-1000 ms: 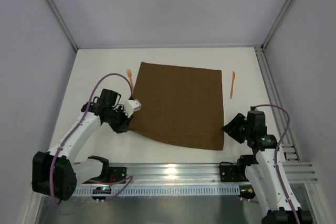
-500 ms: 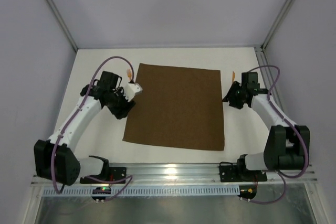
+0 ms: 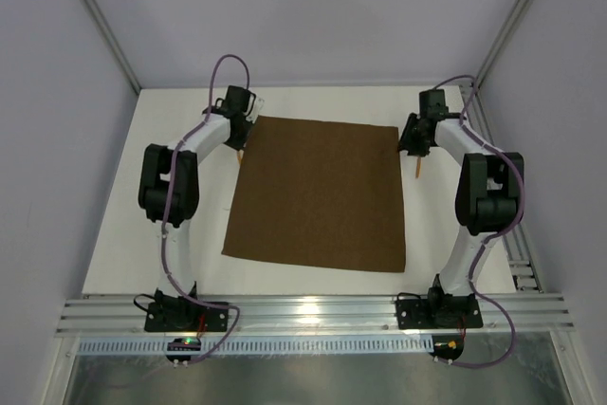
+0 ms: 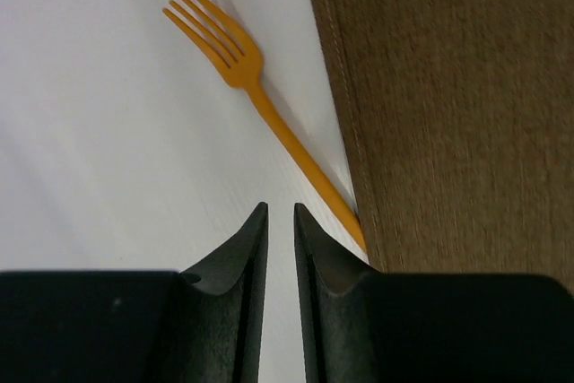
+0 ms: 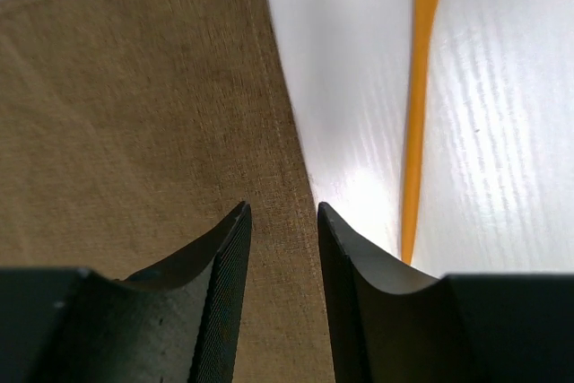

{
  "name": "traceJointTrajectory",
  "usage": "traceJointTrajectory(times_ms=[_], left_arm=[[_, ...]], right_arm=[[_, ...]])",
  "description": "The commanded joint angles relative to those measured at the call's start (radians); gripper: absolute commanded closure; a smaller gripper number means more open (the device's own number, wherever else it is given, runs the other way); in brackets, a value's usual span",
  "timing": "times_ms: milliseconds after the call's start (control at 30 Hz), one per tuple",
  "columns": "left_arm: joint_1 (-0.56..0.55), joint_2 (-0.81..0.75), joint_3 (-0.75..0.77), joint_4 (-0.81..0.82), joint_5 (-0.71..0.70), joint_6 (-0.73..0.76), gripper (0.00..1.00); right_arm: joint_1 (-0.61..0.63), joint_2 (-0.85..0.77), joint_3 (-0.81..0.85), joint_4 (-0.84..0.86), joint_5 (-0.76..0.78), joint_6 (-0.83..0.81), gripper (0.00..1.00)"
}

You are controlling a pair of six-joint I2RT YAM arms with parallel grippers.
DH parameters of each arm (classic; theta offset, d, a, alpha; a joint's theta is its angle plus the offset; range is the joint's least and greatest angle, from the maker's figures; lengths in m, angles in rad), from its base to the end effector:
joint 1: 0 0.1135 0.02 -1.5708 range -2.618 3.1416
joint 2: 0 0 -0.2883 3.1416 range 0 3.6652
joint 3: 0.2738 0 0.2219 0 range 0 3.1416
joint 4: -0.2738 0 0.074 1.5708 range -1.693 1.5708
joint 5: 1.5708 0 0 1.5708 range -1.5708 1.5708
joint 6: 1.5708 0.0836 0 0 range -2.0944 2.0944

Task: Fold the napkin into a case and place the utensils inside
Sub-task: Move the fork to the center of the board.

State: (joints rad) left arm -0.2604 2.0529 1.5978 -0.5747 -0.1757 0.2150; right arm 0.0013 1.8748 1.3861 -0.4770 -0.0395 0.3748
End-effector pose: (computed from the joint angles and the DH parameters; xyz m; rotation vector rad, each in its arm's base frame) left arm 0.4409 -0.1024 0.1949 0.5483 2.5316 0.2117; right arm 0.4127 0.0038 0.2117 0.4575 2.5059 0.1981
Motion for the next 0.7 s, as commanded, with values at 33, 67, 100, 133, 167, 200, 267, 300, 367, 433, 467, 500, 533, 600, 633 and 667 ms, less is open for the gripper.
traceJointTrajectory(times_ms=[33, 67, 100, 133, 167, 200, 267, 300, 367, 433, 467, 500, 533, 600, 633, 667], left_arm=[[0.000, 0.097, 0.138, 0.076, -0.125, -0.097, 0.83], [0.000, 0.119, 0.160, 0.069, -0.128, -0.103, 0.83], [0.001, 0.140, 0.178, 0.058, -0.117, -0.112, 0.83], [0.001, 0.174, 0.194, 0.040, -0.108, -0.126, 0.83], [0.001, 0.185, 0.206, 0.039, -0.101, -0.132, 0.83], [0.000, 0.193, 0.206, 0.042, -0.094, -0.143, 0.83], [0.000, 0.205, 0.209, 0.039, -0.076, -0.158, 0.83], [0.000, 0.205, 0.208, 0.039, -0.073, -0.164, 0.83], [0.001, 0.202, 0.208, 0.041, -0.070, -0.172, 0.83], [0.001, 0.208, 0.218, 0.047, -0.093, -0.170, 0.83], [0.001, 0.225, 0.224, 0.038, -0.111, -0.161, 0.83], [0.001, 0.236, 0.229, 0.029, -0.122, -0.154, 0.84], [0.001, 0.246, 0.235, 0.018, -0.125, -0.148, 0.85], [0.003, 0.265, 0.228, -0.001, -0.142, -0.128, 0.86], [0.004, 0.266, 0.206, -0.001, -0.149, -0.120, 0.87], [0.009, 0.266, 0.192, 0.006, -0.172, -0.108, 0.87]], right_arm=[[0.061, 0.027, -0.001, -0.008, 0.035, -0.034, 0.60], [0.068, 0.030, -0.004, -0.003, 0.074, -0.033, 0.61], [0.072, 0.030, -0.018, 0.001, 0.075, -0.034, 0.61], [0.075, 0.029, -0.027, 0.008, 0.072, -0.033, 0.61], [0.074, 0.026, -0.036, 0.020, 0.069, -0.030, 0.61], [0.074, 0.023, -0.053, 0.024, 0.070, -0.027, 0.61], [0.074, 0.020, -0.068, 0.038, 0.070, -0.024, 0.61], [0.074, 0.015, -0.076, 0.041, 0.069, -0.025, 0.61], [0.075, 0.017, -0.081, 0.043, 0.066, -0.027, 0.61], [0.074, 0.020, -0.087, 0.046, 0.064, -0.024, 0.62], [0.074, 0.023, -0.088, 0.049, 0.063, -0.024, 0.62], [0.074, 0.024, -0.088, 0.049, 0.064, -0.020, 0.62], [0.075, 0.024, -0.087, 0.049, 0.061, -0.022, 0.62], [0.074, 0.026, -0.085, 0.048, 0.059, -0.024, 0.62], [0.074, 0.030, -0.082, 0.043, 0.062, -0.025, 0.62], [0.074, 0.035, -0.067, 0.037, 0.061, -0.028, 0.62]])
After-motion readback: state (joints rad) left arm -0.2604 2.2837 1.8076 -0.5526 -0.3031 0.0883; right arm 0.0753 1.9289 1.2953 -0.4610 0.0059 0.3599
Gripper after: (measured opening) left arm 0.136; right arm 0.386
